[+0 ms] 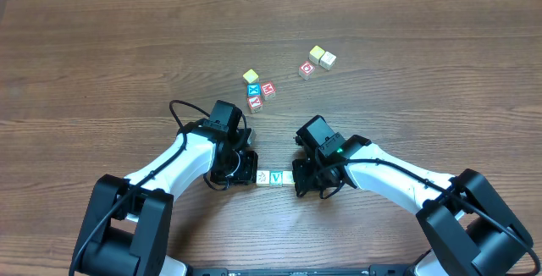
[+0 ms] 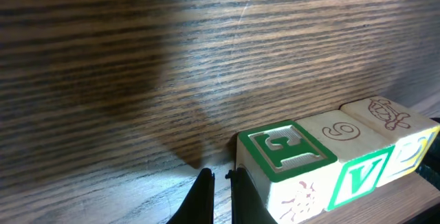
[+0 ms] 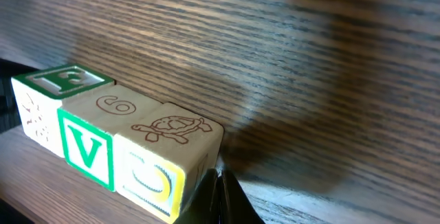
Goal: Flip 3 blocks
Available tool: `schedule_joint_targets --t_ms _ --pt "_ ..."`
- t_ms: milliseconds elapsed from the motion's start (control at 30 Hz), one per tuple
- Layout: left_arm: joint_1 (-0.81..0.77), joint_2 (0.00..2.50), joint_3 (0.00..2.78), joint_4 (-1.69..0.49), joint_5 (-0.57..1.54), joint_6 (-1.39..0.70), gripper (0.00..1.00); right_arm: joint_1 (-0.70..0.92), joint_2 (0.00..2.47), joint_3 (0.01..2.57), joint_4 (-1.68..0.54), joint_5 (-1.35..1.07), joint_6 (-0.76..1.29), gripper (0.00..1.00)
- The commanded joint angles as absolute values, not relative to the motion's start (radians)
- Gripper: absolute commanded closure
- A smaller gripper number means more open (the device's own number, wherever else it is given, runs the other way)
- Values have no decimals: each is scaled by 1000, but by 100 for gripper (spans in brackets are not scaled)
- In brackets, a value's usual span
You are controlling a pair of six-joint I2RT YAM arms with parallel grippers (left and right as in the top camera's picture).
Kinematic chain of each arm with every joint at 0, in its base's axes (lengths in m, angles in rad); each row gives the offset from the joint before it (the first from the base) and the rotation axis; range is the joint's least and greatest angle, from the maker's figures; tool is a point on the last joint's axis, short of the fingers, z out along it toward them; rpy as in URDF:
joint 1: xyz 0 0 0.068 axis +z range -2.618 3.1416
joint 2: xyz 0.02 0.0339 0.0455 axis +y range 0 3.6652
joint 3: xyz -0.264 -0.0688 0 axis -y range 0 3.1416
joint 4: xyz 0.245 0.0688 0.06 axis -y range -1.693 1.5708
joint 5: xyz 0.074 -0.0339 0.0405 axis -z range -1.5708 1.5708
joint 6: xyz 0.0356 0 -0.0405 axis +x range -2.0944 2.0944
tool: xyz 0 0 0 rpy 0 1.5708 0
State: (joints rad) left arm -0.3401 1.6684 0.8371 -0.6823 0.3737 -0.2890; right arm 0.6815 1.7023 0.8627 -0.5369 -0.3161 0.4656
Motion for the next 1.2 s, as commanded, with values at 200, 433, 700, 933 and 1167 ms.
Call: schedule_joint_targets --t_ms 200,433,700,933,1167 --pt "-354 1676 835 -680 385 -327 96 685 1709 856 -505 -332 390 96" --pt "-364 1676 835 -680 385 -330 96 685 1709 856 -494 -335 423 96" --pt "-370 1676 835 -680 385 -405 96 685 1709 856 -469 -334 445 96" --pt "-370 1676 835 -678 384 -485 96 685 1710 856 -468 -327 440 96" --pt "-370 1676 835 -677 381 -532 96 685 1712 856 -465 -323 437 96"
